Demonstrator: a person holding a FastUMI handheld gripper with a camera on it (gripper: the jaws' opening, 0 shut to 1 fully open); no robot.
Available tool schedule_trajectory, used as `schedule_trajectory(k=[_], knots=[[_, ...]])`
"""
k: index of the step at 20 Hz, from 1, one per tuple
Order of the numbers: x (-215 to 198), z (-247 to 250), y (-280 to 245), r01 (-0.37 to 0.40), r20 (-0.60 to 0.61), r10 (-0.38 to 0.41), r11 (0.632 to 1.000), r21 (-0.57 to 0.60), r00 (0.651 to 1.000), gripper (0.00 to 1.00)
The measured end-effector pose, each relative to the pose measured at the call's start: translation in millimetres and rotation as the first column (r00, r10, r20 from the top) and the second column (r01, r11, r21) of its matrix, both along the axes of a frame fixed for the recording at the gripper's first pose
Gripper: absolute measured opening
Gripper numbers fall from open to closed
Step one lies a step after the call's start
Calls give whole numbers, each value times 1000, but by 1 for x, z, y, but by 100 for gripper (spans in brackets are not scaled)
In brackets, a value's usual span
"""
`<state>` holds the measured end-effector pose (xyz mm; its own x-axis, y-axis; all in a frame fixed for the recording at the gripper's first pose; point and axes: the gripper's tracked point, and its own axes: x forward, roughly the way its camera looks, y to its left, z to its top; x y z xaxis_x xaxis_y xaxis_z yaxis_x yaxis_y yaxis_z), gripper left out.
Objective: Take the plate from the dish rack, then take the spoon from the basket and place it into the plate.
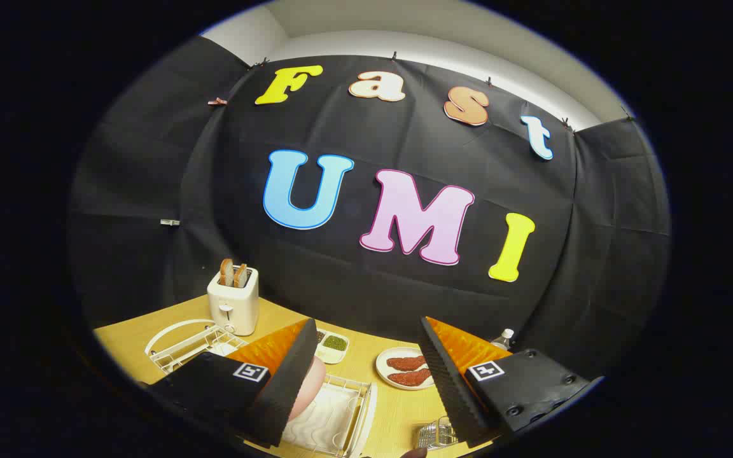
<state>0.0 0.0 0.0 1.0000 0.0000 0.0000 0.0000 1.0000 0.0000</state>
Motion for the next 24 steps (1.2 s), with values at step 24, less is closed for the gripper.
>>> schedule_trajectory(k=[24], knots=[[1,-37,23,-62,-183,84,990,123,979,97]])
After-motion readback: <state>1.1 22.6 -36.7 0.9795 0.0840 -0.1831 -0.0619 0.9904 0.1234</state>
